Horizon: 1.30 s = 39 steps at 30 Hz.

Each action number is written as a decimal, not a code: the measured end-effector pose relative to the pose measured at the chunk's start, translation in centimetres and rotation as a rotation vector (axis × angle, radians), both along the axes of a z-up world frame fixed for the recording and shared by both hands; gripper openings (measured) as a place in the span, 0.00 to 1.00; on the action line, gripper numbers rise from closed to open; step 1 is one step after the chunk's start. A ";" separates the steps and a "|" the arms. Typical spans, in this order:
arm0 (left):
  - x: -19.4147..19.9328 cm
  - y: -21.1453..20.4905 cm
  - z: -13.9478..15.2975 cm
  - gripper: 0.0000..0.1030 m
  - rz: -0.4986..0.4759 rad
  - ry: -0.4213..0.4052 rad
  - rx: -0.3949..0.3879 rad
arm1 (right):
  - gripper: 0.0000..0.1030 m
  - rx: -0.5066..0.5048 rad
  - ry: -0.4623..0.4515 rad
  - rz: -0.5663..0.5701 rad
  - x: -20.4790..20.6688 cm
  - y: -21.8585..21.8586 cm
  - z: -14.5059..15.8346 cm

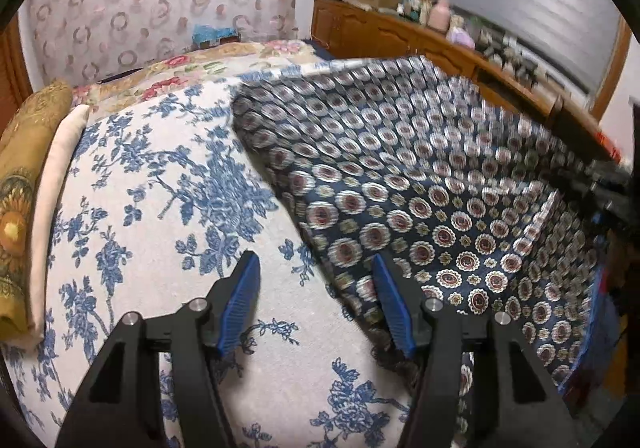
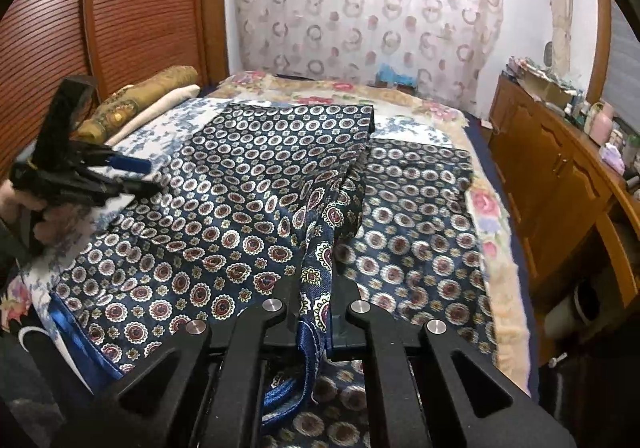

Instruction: Fold small clothes

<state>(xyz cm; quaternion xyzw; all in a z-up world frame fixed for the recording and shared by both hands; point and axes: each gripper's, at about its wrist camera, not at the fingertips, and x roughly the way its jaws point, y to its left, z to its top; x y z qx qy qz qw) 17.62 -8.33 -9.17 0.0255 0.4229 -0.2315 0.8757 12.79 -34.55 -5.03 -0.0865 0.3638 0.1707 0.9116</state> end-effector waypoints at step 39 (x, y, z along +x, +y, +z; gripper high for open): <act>1.9 -5.1 -0.4 0.42 -0.073 0.057 -0.034 | 0.57 -0.001 0.114 -0.216 -2.2 -7.8 -3.1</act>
